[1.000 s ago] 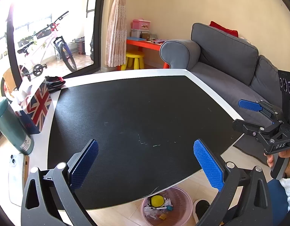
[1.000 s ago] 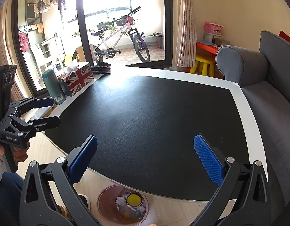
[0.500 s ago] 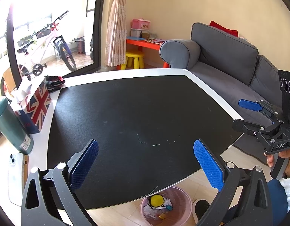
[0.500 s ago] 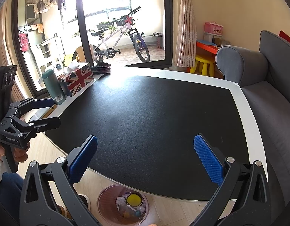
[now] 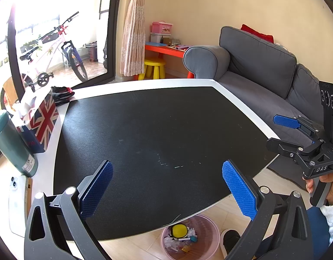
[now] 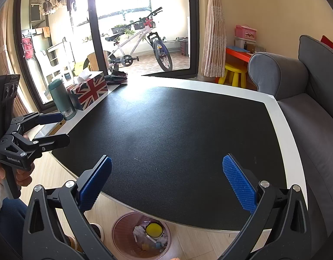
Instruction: Collect trash
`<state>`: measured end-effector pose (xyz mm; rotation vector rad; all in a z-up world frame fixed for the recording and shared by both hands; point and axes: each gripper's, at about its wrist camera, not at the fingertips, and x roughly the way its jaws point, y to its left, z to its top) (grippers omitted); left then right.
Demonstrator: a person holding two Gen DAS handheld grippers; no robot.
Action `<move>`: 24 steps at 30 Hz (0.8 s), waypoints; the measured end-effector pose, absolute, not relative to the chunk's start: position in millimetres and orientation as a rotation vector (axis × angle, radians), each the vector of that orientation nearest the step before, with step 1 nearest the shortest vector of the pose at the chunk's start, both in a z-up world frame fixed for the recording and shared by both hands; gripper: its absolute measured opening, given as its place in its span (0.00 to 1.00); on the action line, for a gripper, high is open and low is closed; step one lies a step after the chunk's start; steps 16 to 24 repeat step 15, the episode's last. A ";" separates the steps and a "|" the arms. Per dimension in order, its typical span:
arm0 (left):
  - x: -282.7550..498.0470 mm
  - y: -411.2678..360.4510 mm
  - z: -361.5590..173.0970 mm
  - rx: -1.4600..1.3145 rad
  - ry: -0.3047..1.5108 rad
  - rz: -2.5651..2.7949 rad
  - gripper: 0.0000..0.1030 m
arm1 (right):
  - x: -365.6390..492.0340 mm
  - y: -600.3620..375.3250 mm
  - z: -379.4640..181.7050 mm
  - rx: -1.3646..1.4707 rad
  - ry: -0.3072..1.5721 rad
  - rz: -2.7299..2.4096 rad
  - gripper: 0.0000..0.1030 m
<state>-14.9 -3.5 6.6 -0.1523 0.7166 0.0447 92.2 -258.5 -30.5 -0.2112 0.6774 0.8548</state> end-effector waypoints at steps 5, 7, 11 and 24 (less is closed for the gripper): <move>-15.1 -3.5 6.6 -0.161 0.715 0.040 0.94 | 91.6 -257.9 -30.9 -0.211 0.678 0.856 0.97; -15.0 -3.7 6.3 -0.157 0.716 0.042 0.94 | 91.6 -257.8 -30.9 -0.212 0.677 0.855 0.97; -14.1 -7.2 5.3 -0.147 0.724 0.043 0.94 | 91.5 -257.6 -30.9 -0.212 0.678 0.856 0.97; -15.1 -10.0 5.2 -0.130 0.717 0.048 0.94 | 90.9 -257.2 -32.0 -0.213 0.681 0.858 0.97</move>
